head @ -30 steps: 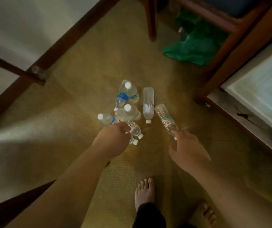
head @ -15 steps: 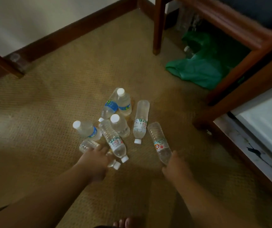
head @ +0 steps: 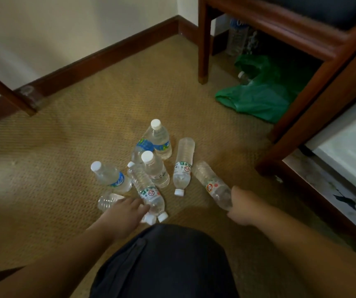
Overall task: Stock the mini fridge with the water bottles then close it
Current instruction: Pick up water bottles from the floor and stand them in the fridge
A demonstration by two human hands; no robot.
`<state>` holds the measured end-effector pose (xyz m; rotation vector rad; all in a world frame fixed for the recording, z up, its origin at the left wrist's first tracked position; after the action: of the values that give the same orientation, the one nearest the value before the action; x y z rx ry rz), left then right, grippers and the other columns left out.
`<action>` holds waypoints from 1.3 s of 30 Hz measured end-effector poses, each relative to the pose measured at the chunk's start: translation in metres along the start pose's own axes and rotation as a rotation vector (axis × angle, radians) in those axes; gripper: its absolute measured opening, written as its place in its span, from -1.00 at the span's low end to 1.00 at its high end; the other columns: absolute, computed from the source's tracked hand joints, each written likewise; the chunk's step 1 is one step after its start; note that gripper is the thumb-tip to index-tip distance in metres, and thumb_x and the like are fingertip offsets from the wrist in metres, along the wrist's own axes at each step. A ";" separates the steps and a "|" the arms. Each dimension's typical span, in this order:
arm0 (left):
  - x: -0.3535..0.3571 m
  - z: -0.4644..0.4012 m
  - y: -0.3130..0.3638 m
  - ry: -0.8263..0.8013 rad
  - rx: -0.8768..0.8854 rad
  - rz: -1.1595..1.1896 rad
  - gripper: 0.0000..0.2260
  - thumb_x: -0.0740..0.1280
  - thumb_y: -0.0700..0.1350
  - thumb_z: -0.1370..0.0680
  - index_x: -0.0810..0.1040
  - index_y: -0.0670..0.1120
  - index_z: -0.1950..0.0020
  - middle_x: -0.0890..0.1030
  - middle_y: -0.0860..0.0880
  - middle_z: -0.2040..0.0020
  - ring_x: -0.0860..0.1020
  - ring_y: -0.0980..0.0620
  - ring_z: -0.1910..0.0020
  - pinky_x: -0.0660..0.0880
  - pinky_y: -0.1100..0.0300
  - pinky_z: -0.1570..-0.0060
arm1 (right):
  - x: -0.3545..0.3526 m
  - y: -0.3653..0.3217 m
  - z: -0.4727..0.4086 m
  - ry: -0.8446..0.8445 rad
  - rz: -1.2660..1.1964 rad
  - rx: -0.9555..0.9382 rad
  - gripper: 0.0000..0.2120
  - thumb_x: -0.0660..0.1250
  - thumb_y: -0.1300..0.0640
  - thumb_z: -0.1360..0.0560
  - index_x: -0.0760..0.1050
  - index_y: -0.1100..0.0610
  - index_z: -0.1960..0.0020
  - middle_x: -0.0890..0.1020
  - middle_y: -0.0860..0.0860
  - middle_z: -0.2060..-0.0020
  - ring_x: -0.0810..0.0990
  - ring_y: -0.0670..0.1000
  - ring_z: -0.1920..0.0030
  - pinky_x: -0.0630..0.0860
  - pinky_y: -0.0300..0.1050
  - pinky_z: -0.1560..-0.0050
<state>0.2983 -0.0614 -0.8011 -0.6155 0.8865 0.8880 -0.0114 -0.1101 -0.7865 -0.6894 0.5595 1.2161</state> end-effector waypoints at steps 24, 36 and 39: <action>-0.447 -0.040 0.158 0.515 0.296 1.053 -0.63 0.64 0.04 -0.27 0.68 0.19 -0.03 0.72 0.25 0.08 0.67 0.32 0.10 0.60 0.34 0.14 | -0.266 0.198 0.232 1.159 -0.552 -0.139 -0.78 0.44 0.00 -0.54 0.61 -0.07 -0.18 0.53 -0.21 0.06 0.57 -0.15 0.08 0.42 -0.44 0.10; -0.481 -0.083 0.292 0.507 0.550 0.915 -0.51 0.41 0.39 -0.20 0.55 0.30 -0.08 0.64 0.30 0.04 0.57 0.39 0.03 0.48 0.44 0.11 | -0.285 0.343 0.267 1.485 -0.654 0.307 -0.72 0.46 0.06 -0.55 0.62 0.11 -0.24 0.60 0.04 -0.09 0.59 0.00 0.11 0.44 -0.17 -0.02; -0.485 -0.089 0.307 0.536 0.579 0.912 -0.55 0.47 0.35 -0.28 0.56 0.28 -0.12 0.64 0.31 0.02 0.56 0.41 -0.01 0.48 0.43 0.07 | -0.279 0.375 0.269 1.547 -0.759 0.411 -0.67 0.50 0.05 -0.52 0.62 0.15 -0.24 0.63 0.05 -0.11 0.60 0.03 0.06 0.46 -0.16 -0.09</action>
<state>-0.1609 -0.1662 -0.4618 0.1175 1.9013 1.2047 -0.4397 -0.0193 -0.4714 -1.2525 1.5511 -0.3579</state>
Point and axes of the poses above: each hand's wrist, its own z-axis away from the middle knuckle, its own x-axis out of the palm, y = z × x, the point moved 10 cm from there along -z, towards the middle knuckle
